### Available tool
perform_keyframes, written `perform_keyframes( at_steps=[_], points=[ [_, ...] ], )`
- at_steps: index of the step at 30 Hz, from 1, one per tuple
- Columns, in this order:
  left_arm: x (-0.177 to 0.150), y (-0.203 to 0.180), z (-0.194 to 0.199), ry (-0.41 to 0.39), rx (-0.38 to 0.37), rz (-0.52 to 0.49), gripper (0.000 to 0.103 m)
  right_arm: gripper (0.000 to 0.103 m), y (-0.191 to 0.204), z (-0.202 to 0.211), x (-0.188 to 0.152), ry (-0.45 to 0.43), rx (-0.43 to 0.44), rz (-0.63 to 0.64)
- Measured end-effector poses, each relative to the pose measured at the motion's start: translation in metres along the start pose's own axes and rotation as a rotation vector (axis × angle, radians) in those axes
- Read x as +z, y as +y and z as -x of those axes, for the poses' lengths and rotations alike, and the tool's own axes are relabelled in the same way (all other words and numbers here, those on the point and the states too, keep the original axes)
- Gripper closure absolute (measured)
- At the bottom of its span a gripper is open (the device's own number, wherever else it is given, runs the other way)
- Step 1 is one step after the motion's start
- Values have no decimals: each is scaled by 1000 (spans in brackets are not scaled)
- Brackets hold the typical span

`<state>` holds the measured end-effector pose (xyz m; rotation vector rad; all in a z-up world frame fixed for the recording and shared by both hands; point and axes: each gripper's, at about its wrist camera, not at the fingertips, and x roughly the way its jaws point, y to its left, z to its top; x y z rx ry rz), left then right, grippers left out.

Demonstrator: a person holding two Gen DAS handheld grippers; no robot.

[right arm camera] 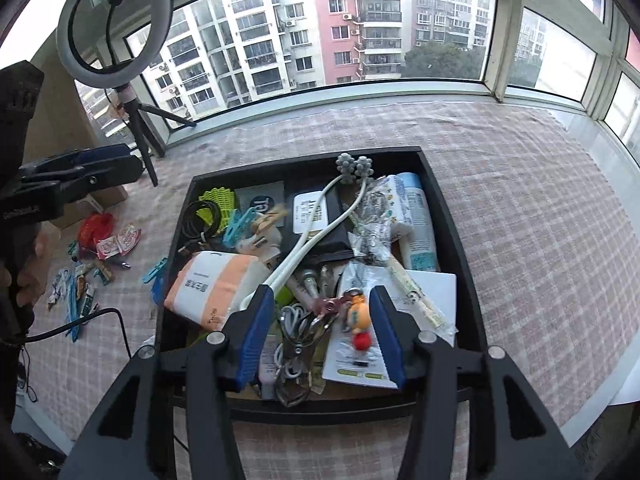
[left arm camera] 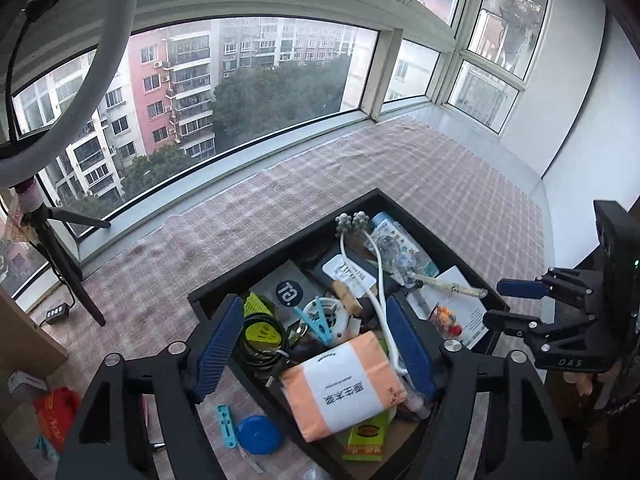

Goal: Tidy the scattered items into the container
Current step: 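Carry the wooden clothespin and orange figure into the tray and open both grippers, then move both grippers back toward the blue clothespin and light blue clip, then grasp the blue clothespin with the left gripper while the right grasps the light blue clip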

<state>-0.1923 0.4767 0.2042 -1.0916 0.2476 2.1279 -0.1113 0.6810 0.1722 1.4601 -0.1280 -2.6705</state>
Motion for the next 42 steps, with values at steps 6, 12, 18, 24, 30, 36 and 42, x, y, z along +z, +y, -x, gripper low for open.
perform_keyframes(
  at_steps=[6,12,18,24,30,36,42],
  points=[
    [-36,28,23,36,14,-8,43,54,45,-1,-9,43,127,70],
    [-92,52,40,101,-11,-50,44,54,112,-7,-33,110,262,227],
    [-173,49,32,190,-35,-144,52,55,174,-34,-47,203,285,444],
    [-220,43,17,202,-74,-93,61,59,204,-82,-15,252,329,428],
    [-234,13,5,192,-100,-201,61,66,229,-155,14,378,297,367],
    [-236,-2,-10,217,-106,-314,56,66,244,-196,16,462,208,369],
    [-239,-16,-28,255,-101,-421,56,66,244,-210,19,501,192,338]
  ],
)
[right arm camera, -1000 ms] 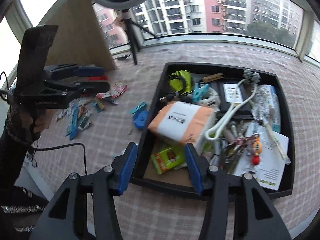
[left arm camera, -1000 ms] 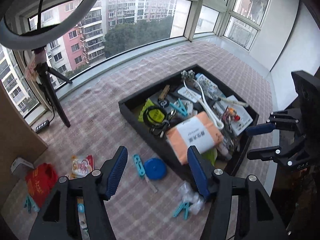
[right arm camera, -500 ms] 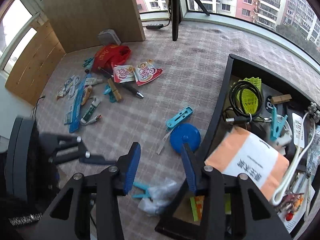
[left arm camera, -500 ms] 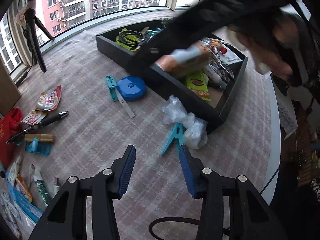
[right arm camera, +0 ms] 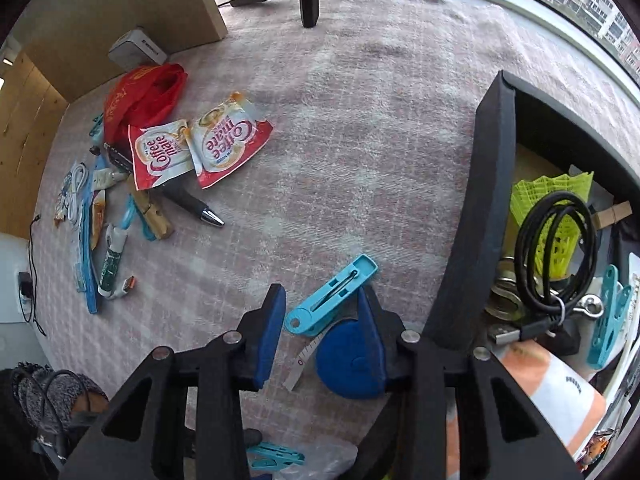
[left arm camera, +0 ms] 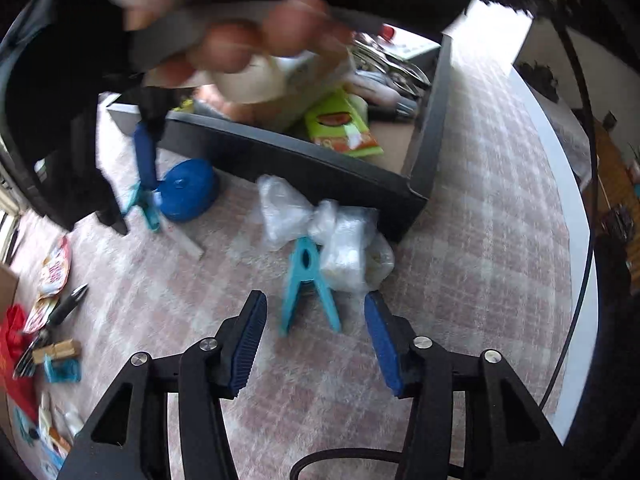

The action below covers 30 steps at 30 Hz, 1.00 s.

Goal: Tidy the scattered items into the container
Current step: 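Grasp the blue clothespin with the left gripper while the right grasps the light blue clip, then carry the blue clothespin and light blue clip into the tray and open both grippers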

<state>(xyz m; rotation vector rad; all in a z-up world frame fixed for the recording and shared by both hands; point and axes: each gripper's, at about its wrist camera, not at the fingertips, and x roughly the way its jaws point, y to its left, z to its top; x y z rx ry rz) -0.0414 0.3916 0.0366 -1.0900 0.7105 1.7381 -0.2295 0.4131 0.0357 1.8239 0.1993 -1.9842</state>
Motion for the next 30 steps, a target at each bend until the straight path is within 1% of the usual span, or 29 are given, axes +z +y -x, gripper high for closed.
perform_keyframes(
  at_steps=[1,3,4,5,6,7,8,11,15,18,21,23,26,27,28,30],
  points=[
    [1,0,0,-8,0,1,57,68,1,0,0,0,-7,6],
    [0,0,2,-16,-14,4,64,71,3,-1,0,10,-12,19],
    [0,0,2,-18,-10,3,68,75,4,-2,0,9,-10,25],
    [-1,0,3,-20,-8,4,72,82,5,-3,-2,9,-13,31],
    [-1,1,4,-21,-10,9,76,85,6,-3,-2,7,-22,35],
    [-2,2,5,-18,-19,17,76,90,6,-4,-3,5,-15,33],
    [-4,3,7,-18,-25,22,76,91,5,-4,-3,3,5,24],
    [-10,5,12,-16,-38,43,76,91,7,0,-9,-25,7,25],
    [-22,8,19,-11,-35,71,76,91,9,11,-14,-56,45,17],
    [-32,13,26,-12,-32,111,76,91,10,21,-20,-81,65,11],
    [-41,26,34,-25,-29,174,76,91,10,34,-30,-108,84,10],
    [-42,31,42,-40,-29,206,76,91,8,45,-37,-130,76,15],
    [-38,35,56,-58,0,216,76,91,0,66,-50,-169,79,2],
    [-35,38,60,-62,9,220,76,91,-7,70,-39,-184,70,1],
    [-34,47,66,-68,14,227,76,91,-13,77,-41,-202,59,-2],
    [-26,51,72,-89,15,240,76,91,-23,93,-53,-234,30,-14]
  ],
)
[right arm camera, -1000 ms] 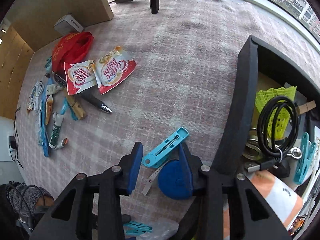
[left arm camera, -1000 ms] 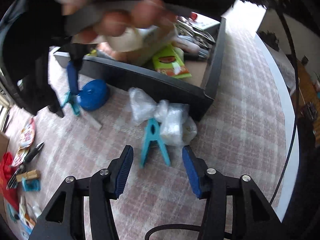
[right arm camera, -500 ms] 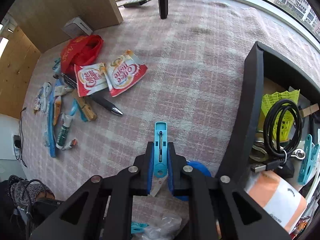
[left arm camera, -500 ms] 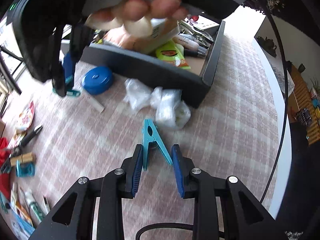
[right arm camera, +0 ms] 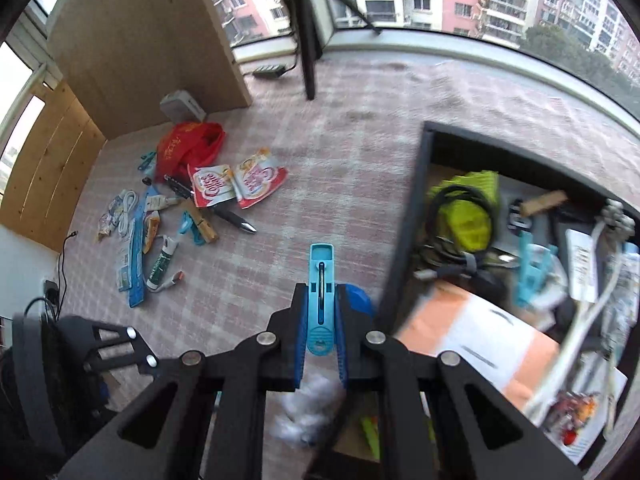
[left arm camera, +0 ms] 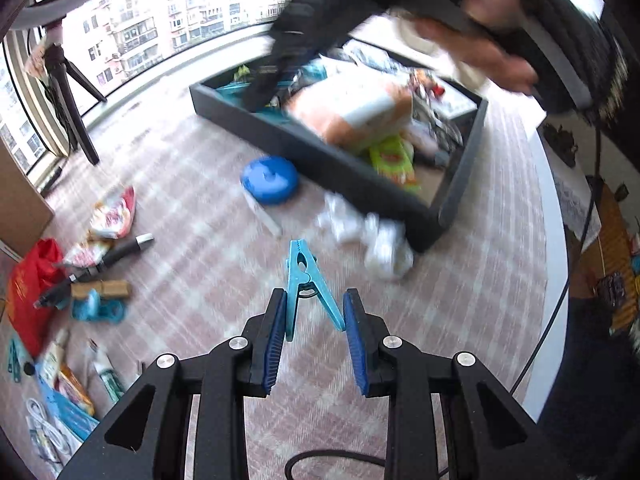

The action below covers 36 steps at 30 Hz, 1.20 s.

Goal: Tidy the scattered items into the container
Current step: 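Carry the blue clothespin and light blue clip into the tray and open both grippers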

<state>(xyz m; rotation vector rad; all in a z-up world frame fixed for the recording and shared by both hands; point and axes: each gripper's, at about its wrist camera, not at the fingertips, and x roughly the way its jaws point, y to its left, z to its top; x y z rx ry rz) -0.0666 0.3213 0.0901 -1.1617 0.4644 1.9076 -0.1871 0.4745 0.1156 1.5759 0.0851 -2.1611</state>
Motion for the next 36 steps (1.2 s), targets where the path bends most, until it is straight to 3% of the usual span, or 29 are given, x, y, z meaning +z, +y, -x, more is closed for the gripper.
perform_keyframes(
  at_steps=[4,14,21,29,30,32,33,36],
  points=[
    [26,-3,6,-30,-25,19,76,91,-28,27,-21,-34,-61,-49],
    [102,-58,-17,-46,-63,-16,76,91,-116,77,-91,-80,-164,-240],
    [134,-103,-29,-41,-57,-90,76,91,-148,83,-121,-84,-190,-318],
    [153,-131,-36,-49,-16,-129,75,90,-155,91,-126,-107,-193,-336],
    [155,-131,-37,-51,5,-120,73,88,-156,93,-125,-123,-191,-339],
    [157,-129,-39,-41,28,-99,56,54,-159,94,-124,-128,-190,-361],
    [158,-126,-39,-40,31,-89,46,49,-159,96,-124,-139,-197,-368],
    [156,-121,-36,-48,29,-72,46,48,-156,99,-123,-153,-215,-359]
  ],
)
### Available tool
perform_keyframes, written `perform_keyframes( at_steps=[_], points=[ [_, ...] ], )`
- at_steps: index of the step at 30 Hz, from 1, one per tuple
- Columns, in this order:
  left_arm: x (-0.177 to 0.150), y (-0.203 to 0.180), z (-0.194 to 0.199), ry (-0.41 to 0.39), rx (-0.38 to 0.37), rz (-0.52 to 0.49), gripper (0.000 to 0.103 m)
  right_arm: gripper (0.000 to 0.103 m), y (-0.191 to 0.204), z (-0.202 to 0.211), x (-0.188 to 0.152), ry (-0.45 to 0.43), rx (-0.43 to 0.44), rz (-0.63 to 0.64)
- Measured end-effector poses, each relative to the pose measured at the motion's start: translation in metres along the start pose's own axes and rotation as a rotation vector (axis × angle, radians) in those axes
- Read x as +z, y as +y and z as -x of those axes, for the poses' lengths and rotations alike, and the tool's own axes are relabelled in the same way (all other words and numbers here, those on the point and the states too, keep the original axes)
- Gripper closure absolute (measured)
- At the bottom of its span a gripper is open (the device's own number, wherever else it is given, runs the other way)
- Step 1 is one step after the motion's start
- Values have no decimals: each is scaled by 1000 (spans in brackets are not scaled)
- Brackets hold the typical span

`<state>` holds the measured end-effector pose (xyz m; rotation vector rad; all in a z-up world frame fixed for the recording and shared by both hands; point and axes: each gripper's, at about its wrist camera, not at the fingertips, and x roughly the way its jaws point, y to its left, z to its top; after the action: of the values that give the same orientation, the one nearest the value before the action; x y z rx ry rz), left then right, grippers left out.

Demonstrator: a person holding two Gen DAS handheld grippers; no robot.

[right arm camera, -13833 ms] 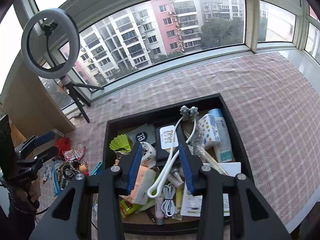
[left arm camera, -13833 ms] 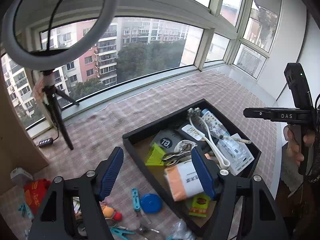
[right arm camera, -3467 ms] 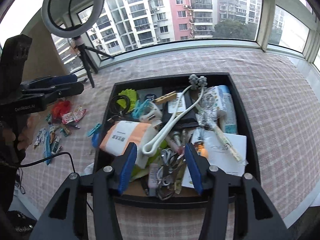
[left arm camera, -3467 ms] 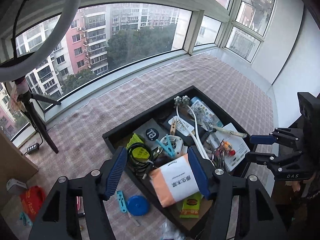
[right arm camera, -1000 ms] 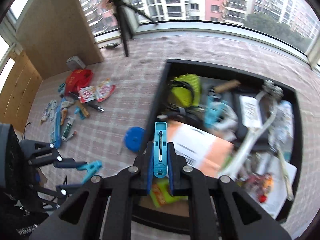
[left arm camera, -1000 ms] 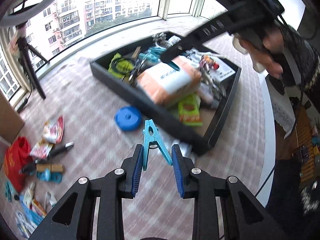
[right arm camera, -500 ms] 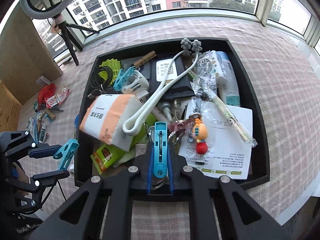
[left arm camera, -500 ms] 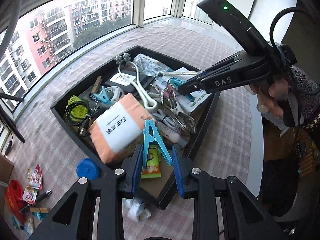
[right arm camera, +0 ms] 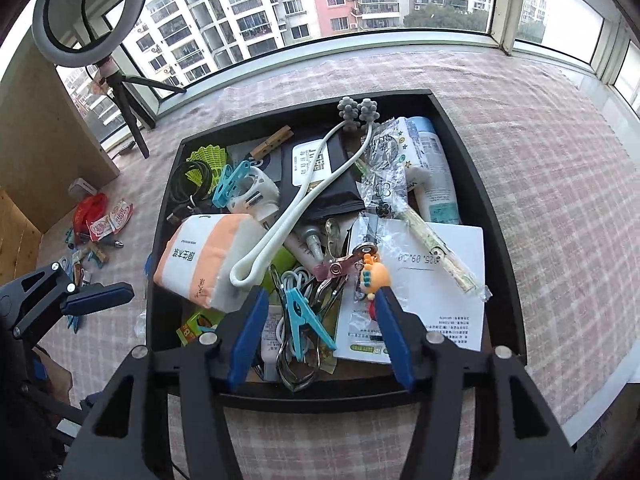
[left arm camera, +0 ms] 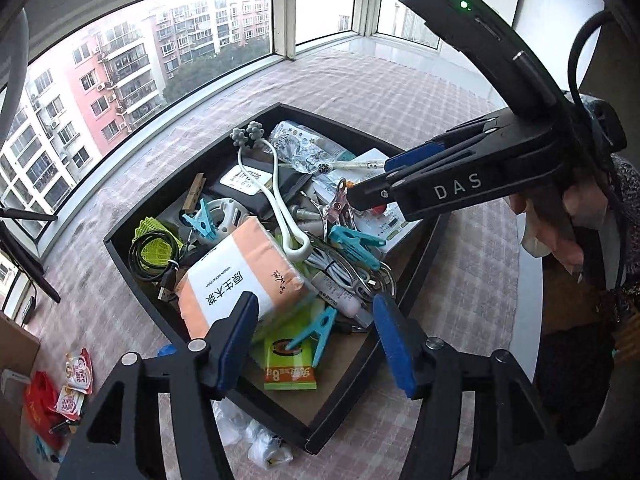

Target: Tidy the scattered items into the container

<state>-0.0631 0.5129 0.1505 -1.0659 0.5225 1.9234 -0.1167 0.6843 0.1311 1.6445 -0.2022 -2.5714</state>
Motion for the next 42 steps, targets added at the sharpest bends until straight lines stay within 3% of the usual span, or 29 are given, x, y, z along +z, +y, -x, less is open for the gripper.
perform_keyframes(
  at_steps=[15,22,27,31,34,42],
  points=[
    [-28,44,37,-20,73,117,45,48,41,11,-6,-35,30,46],
    [-86,101,80,13,190,299,29,31,92,22,-25,-53,42,106],
    [-145,139,123,-8,312,467,29,30,131,21,-40,-44,19,131],
    [-201,162,162,-25,375,638,29,30,170,16,-60,-39,67,164],
    [-238,173,180,13,435,750,29,30,202,9,-74,-28,88,204],
    [-281,169,212,13,491,826,29,30,264,11,-99,-47,62,346]
  ],
)
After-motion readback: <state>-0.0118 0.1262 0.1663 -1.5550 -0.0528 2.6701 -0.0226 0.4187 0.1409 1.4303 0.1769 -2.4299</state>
